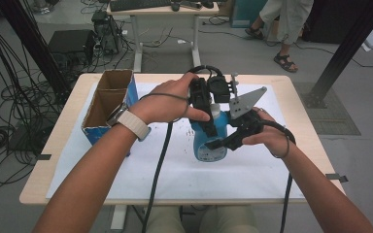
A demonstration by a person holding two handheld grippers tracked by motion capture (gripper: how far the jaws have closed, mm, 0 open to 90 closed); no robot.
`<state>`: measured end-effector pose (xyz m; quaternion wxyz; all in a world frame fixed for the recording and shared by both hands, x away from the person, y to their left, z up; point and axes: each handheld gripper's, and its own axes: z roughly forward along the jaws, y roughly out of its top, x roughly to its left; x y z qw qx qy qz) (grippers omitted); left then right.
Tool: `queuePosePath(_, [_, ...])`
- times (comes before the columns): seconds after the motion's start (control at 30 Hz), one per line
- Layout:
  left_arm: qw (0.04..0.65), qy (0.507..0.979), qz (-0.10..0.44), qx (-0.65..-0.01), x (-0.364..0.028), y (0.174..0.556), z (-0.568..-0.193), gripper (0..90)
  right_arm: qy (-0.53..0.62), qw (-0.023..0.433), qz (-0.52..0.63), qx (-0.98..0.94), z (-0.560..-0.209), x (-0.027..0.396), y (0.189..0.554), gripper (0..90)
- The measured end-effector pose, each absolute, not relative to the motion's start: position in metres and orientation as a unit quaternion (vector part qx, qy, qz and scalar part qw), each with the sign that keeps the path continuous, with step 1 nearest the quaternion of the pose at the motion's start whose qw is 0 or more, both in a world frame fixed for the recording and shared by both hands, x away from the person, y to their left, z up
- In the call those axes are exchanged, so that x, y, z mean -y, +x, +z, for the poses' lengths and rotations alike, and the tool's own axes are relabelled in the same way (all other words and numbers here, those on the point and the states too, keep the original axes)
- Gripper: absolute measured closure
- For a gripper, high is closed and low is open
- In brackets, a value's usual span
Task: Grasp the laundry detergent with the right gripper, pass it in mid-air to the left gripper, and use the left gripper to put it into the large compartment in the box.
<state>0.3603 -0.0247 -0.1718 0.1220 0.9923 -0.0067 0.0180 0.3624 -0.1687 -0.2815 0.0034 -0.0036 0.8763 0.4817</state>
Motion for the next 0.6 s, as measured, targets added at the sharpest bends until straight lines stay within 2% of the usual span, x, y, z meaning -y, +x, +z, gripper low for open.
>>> queuePosePath(0.6, [0.123, 0.992, 0.018, 0.007, 0.0246, 0.3603, -0.1719, 37.4, -0.003, 0.004, 0.481, -0.877, -0.2813, 0.1688, 0.3623, 43.2])
